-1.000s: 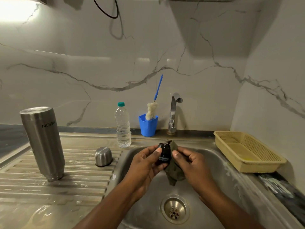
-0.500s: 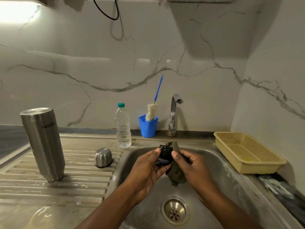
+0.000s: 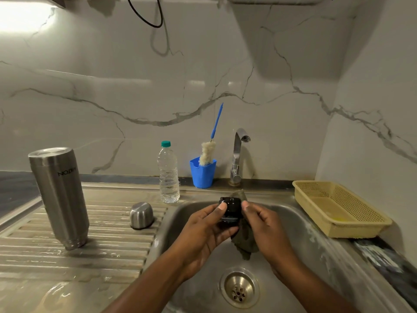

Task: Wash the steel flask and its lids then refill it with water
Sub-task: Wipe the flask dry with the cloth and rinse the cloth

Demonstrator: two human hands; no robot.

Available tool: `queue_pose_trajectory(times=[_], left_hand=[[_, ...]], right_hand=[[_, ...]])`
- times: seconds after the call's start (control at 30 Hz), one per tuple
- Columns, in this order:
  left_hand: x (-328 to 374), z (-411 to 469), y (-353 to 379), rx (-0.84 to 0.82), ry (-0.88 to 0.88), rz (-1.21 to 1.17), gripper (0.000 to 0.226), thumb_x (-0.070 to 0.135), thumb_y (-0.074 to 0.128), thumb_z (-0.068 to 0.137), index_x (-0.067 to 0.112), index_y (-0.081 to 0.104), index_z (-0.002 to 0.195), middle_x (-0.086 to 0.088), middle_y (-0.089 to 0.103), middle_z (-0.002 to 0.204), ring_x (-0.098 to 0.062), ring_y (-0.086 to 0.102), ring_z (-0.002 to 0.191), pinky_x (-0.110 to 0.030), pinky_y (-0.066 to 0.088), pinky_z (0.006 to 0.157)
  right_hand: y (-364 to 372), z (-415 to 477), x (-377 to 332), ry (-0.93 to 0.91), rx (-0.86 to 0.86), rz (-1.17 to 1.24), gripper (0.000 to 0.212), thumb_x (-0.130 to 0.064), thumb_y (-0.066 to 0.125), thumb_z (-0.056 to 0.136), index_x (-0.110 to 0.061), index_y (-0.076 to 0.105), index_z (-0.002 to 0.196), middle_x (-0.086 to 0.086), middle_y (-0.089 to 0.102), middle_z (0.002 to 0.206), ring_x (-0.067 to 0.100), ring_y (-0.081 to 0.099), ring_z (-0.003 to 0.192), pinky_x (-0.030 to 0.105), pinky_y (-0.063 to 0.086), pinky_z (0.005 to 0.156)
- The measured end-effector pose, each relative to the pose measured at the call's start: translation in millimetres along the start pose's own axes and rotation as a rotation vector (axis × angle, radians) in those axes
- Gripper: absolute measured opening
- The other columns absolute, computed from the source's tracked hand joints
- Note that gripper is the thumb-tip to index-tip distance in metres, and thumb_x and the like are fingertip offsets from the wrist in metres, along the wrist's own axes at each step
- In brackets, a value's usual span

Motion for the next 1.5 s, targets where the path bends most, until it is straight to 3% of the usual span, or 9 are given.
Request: queue_pose_trajectory(times=[0.1, 0.3, 0.53, 0.77, 0.93, 1.07, 1.13, 1.23, 1.5], left_hand=[[-2, 1, 1, -0.003, -0.010, 0.019, 0.037, 0.026, 0.058, 0.103, 0.007, 0.070, 0.132, -0.018, 0.073, 0.128, -0.031, 0.068, 0.125, -0.039, 0.059, 0.101], [5, 5, -8, 0.059, 0.038, -0.021, 0.038, 0.024, 0.061, 0.097, 0.001, 0.070, 0.127, -0.020, 0.075, 0.124, -0.030, 0.071, 0.120, -0.038, 0.058, 0.102], [-1, 2, -5, 0.053, 0.064, 0.259, 0.030, 0.022, 0.049, 0.110, 0.015, 0.072, 0.126, -0.010, 0.078, 0.120, -0.022, 0.073, 0.116, -0.039, 0.055, 0.105], [5, 0, -4, 0.038, 0.135, 0.366, 0.026, 0.017, 0.062, 0.103, 0.012, 0.072, 0.127, -0.008, 0.079, 0.116, -0.020, 0.075, 0.113, -0.028, 0.060, 0.093], [11, 2, -14, 0.092, 0.172, 0.315, 0.027, 0.016, 0.064, 0.102, 0.015, 0.071, 0.127, -0.005, 0.079, 0.119, -0.021, 0.073, 0.116, -0.035, 0.059, 0.098], [12, -1, -6, 0.055, 0.216, 0.411, 0.027, 0.016, 0.065, 0.101, 0.019, 0.071, 0.127, 0.000, 0.079, 0.118, -0.015, 0.073, 0.115, -0.033, 0.058, 0.100], [15, 0, -8, 0.073, 0.249, 0.430, 0.030, 0.013, 0.069, 0.099, 0.021, 0.070, 0.128, 0.004, 0.079, 0.118, -0.011, 0.072, 0.115, -0.027, 0.058, 0.097], [20, 0, -14, 0.142, 0.319, 0.514, 0.036, 0.015, 0.073, 0.097, 0.023, 0.068, 0.132, 0.009, 0.078, 0.120, -0.008, 0.071, 0.117, -0.026, 0.058, 0.096], [31, -3, -16, 0.200, 0.456, 0.693, 0.037, 0.015, 0.076, 0.095, 0.027, 0.066, 0.129, 0.014, 0.077, 0.118, -0.002, 0.071, 0.112, -0.026, 0.058, 0.099]], right_hand=[[3, -2, 4, 0.069, -0.061, -0.003, 0.032, -0.038, 0.045, 0.109, -0.032, 0.076, 0.108, -0.009, 0.079, 0.094, 0.005, 0.074, 0.089, 0.018, 0.056, 0.070], [-4, 0, -6, -0.117, 0.023, -0.042, 0.016, -0.020, 0.069, 0.099, -0.023, 0.079, 0.111, -0.008, 0.080, 0.097, 0.007, 0.075, 0.091, 0.021, 0.060, 0.071], [5, 2, 16, 0.125, -0.099, -0.012, 0.028, -0.037, 0.047, 0.109, -0.031, 0.075, 0.111, -0.007, 0.079, 0.098, 0.003, 0.074, 0.091, 0.015, 0.055, 0.069], [-9, 2, 0, -0.075, 0.071, -0.131, 0.010, -0.028, 0.073, 0.096, -0.026, 0.076, 0.106, -0.007, 0.077, 0.092, 0.000, 0.072, 0.086, 0.016, 0.057, 0.065], [-4, -1, -6, -0.147, 0.065, -0.178, 0.015, -0.026, 0.073, 0.096, -0.030, 0.077, 0.110, -0.014, 0.079, 0.094, 0.000, 0.073, 0.089, 0.019, 0.059, 0.070], [4, 1, 10, 0.069, -0.060, -0.034, 0.029, -0.040, 0.050, 0.106, -0.030, 0.077, 0.112, -0.009, 0.080, 0.099, 0.006, 0.075, 0.095, 0.023, 0.059, 0.080], [9, 2, 24, 0.231, -0.128, 0.077, 0.036, -0.046, 0.046, 0.108, -0.029, 0.075, 0.118, -0.001, 0.080, 0.105, 0.015, 0.076, 0.102, 0.038, 0.060, 0.093], [12, 0, 32, 0.361, -0.173, 0.281, 0.036, -0.043, 0.052, 0.106, -0.021, 0.075, 0.124, 0.012, 0.078, 0.116, 0.030, 0.073, 0.113, 0.055, 0.055, 0.104], [9, 0, 33, 0.456, -0.155, 0.549, 0.036, -0.026, 0.057, 0.103, -0.002, 0.072, 0.126, 0.028, 0.071, 0.124, 0.042, 0.068, 0.120, 0.062, 0.046, 0.111]])
Point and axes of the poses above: each hand's wrist, its own z-axis towards the middle knuckle, its own y-axis out of the palm, x = y × z, the point moved 8 cm from there along z, towards the middle knuckle
